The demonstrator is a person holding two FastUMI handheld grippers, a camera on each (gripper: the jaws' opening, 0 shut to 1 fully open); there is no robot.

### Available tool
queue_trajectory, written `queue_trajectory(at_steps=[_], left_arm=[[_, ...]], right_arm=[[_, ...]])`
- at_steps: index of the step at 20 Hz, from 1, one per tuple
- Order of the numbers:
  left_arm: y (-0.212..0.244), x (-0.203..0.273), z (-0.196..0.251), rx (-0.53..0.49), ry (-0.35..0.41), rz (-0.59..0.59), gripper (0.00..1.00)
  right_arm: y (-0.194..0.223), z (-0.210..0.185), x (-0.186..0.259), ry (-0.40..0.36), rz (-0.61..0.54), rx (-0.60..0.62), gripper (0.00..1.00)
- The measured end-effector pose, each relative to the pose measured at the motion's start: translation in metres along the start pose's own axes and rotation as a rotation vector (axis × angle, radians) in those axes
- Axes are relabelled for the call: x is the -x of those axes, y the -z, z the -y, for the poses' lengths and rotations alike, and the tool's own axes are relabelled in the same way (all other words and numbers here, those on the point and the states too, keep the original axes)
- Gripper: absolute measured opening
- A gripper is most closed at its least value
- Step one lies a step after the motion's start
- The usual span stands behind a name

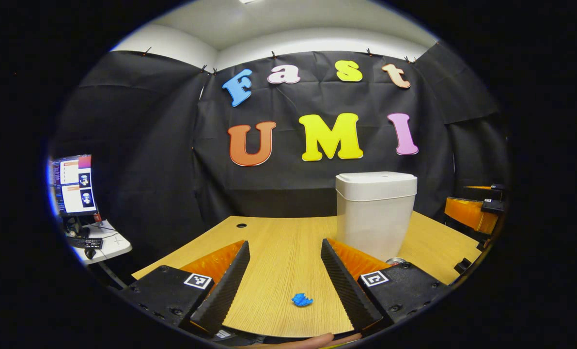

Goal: Press the lid of the desktop garbage bin to open it, pick up the crumpled paper on the desktop and throw it into the bin, then pick up the pop can on the desktop and drop it into the bin, and finally close the garbage bin lid.

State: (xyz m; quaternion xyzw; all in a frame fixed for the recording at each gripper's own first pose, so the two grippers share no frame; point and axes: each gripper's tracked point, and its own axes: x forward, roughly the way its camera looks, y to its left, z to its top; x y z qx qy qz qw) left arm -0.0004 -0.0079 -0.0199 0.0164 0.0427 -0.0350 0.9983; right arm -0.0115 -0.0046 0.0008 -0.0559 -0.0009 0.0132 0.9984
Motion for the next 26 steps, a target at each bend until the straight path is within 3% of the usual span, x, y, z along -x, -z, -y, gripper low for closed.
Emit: queue_trajectory(at_steps=[3,5,6,7,9,10,11,15,20,23,26], left_arm=[[0.003,0.000,0.003,-0.013,0.002,-0.004,0.95],[0.005,-0.001,0.004,-0.014,-0.002,-0.013,0.95],[0.007,-0.003,0.005,-0.017,-0.003,-0.018,0.95],[0.008,-0.003,0.006,-0.021,-0.005,-0.021,0.95],[0.012,-0.005,0.009,-0.028,-0.005,-0.027,0.95],[0.013,-0.007,0.011,-0.032,-0.002,-0.029,0.95],[0.013,-0.008,0.011,-0.035,0.000,-0.029,0.95],[0.013,-0.008,0.006,-0.030,-0.002,-0.033,0.97],[0.015,-0.013,-0.004,-0.005,-0.017,-0.041,0.97],[0.018,-0.014,-0.005,0.007,-0.012,-0.049,0.97],[0.019,-0.015,-0.005,0.015,-0.008,-0.052,0.97]], right_arm=[[-0.006,-0.007,0.001,-0.018,0.023,0.025,0.97],[-0.008,-0.017,-0.001,-0.075,0.028,0.003,0.88],[-0.009,-0.020,-0.005,-0.092,0.021,-0.003,0.78],[-0.013,-0.015,-0.009,-0.079,0.021,-0.002,0.79],[-0.022,-0.012,-0.023,-0.063,0.024,-0.001,0.65],[-0.027,-0.018,-0.031,-0.080,0.019,-0.009,0.47],[-0.031,-0.024,-0.037,-0.104,0.018,-0.025,0.41],[-0.042,-0.039,-0.061,-0.167,-0.025,-0.056,0.01],[-0.059,-0.029,-0.095,-0.125,-0.042,-0.068,0.00],[-0.079,-0.037,-0.115,-0.181,-0.025,-0.131,0.00],[-0.079,-0.027,-0.143,-0.131,-0.071,-0.119,0.00]])
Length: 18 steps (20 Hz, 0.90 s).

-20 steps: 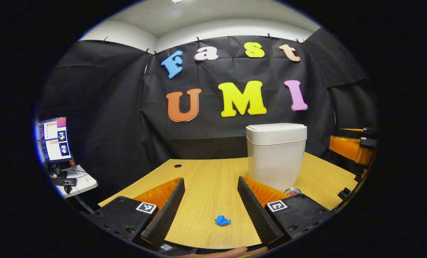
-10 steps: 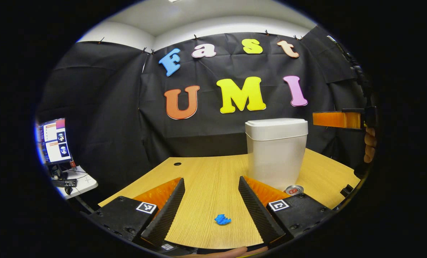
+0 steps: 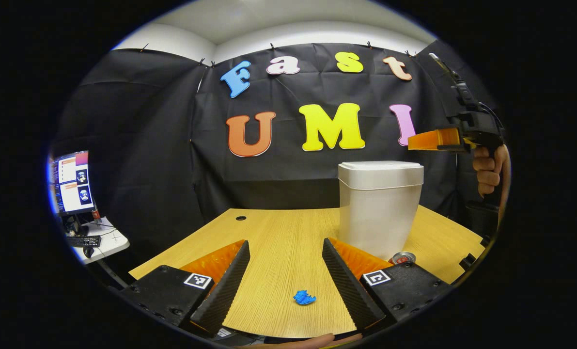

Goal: Press the lid of the desktop garbage bin to open it, pick up the crumpled paper on the desktop and throw it into the bin, then pick up the pop can on the desktop and drop it into the bin, and finally close the garbage bin lid.

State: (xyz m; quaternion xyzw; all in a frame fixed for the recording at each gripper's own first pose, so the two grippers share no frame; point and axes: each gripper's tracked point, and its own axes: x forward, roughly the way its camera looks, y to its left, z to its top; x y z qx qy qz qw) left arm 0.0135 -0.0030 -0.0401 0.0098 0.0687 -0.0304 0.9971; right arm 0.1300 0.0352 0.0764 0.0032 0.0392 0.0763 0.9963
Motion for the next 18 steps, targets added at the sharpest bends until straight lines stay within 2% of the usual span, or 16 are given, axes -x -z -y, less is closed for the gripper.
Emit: queue_trajectory(at_steps=[4,10,12,14,18], left_arm=[[0.002,0.000,-0.001,0.004,0.001,-0.014,0.97],[0.002,0.000,-0.001,-0.007,0.005,-0.014,0.97],[0.003,0.000,-0.001,-0.002,0.003,-0.019,0.97],[0.003,0.000,-0.001,-0.001,0.004,-0.022,0.97],[0.002,-0.002,-0.004,-0.018,-0.012,-0.011,0.97]], right_arm=[[0.017,0.010,-0.027,0.056,-0.085,0.024,0.01],[0.035,0.009,-0.044,0.064,-0.131,0.063,0.01],[0.036,0.009,-0.042,0.053,-0.150,0.061,0.01],[0.036,0.006,-0.040,0.032,-0.164,-0.007,0.01],[0.020,0.005,-0.027,-0.051,-0.080,-0.099,0.01]])
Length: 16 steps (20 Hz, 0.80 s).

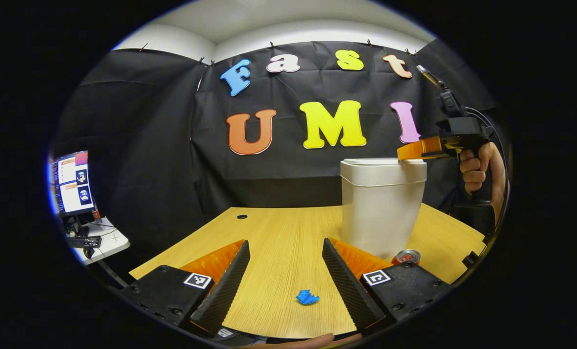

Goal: Press the lid of the desktop garbage bin to open it, pick up the crumpled paper on the desktop and throw it into the bin, then pick up the pop can on the desktop and drop it into the bin, and finally close the garbage bin lid.

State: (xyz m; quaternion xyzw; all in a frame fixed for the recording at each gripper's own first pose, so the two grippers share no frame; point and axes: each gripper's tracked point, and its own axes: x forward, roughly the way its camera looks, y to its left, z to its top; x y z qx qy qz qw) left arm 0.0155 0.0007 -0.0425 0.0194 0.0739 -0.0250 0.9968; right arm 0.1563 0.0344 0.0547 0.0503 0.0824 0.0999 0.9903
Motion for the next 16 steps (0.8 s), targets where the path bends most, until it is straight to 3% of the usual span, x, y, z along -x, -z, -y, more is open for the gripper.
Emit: queue_trajectory(at_steps=[2,3,5,6,8,14,16], left_arm=[[0.004,-0.003,-0.001,0.008,-0.003,-0.012,0.97],[0.007,-0.006,-0.002,0.010,-0.005,-0.024,0.97],[0.009,-0.012,0.000,-0.001,-0.002,-0.030,0.97],[0.010,-0.013,0.000,-0.009,-0.005,-0.033,0.97],[0.012,-0.013,0.002,-0.019,-0.005,-0.033,0.97],[0.015,-0.015,0.006,-0.030,0.005,-0.040,0.97],[0.019,-0.017,0.006,-0.032,0.009,-0.052,0.97]], right_arm=[[0.003,0.004,0.018,0.010,0.040,-0.022,0.08],[0.004,0.000,0.028,0.012,0.065,-0.008,0.20],[0.003,-0.003,0.050,0.016,0.131,0.033,0.35],[0.001,-0.009,0.061,0.000,0.160,0.049,0.56],[0.008,-0.011,0.083,-0.008,0.195,0.069,0.81],[0.033,-0.002,0.139,0.036,0.238,0.201,0.96],[0.047,-0.002,0.153,0.040,0.237,0.188,0.96]])
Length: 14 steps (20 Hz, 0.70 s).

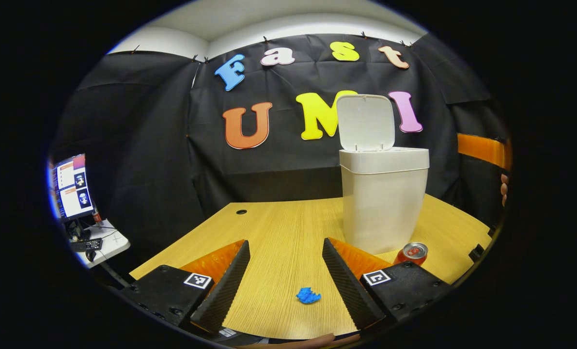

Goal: Press the lid of the desktop garbage bin to open it, pick up the crumpled paper on the desktop and throw it into the bin, then pick up the pop can on the desktop and drop it into the bin, and finally close the garbage bin lid.

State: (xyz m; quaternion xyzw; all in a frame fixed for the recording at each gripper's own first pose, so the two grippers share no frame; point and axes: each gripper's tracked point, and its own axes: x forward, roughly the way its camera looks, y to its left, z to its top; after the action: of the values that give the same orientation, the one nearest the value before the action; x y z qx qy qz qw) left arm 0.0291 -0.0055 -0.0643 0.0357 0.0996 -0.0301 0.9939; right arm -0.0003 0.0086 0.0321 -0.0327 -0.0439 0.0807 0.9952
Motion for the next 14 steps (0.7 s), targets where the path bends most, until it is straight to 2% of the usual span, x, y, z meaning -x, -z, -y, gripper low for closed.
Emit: queue_trajectory(at_steps=[3,5,7,10,14], left_arm=[[0.007,-0.005,0.004,-0.004,0.030,-0.021,0.97],[0.011,-0.006,0.002,-0.008,0.032,-0.040,0.98],[0.013,-0.005,0.000,-0.012,0.033,-0.048,0.97],[0.017,-0.006,0.006,-0.027,0.066,-0.066,0.97],[0.032,-0.005,0.017,-0.049,0.128,-0.125,0.97]], right_arm=[[0.008,-0.009,0.020,-0.008,-0.007,-0.012,0.96],[0.009,-0.010,0.025,0.025,-0.012,0.015,0.94],[0.016,-0.025,0.027,-0.001,-0.022,0.008,0.96],[0.036,-0.037,0.031,-0.039,-0.102,-0.002,0.96],[0.045,-0.020,0.025,0.028,-0.135,0.068,0.95]])
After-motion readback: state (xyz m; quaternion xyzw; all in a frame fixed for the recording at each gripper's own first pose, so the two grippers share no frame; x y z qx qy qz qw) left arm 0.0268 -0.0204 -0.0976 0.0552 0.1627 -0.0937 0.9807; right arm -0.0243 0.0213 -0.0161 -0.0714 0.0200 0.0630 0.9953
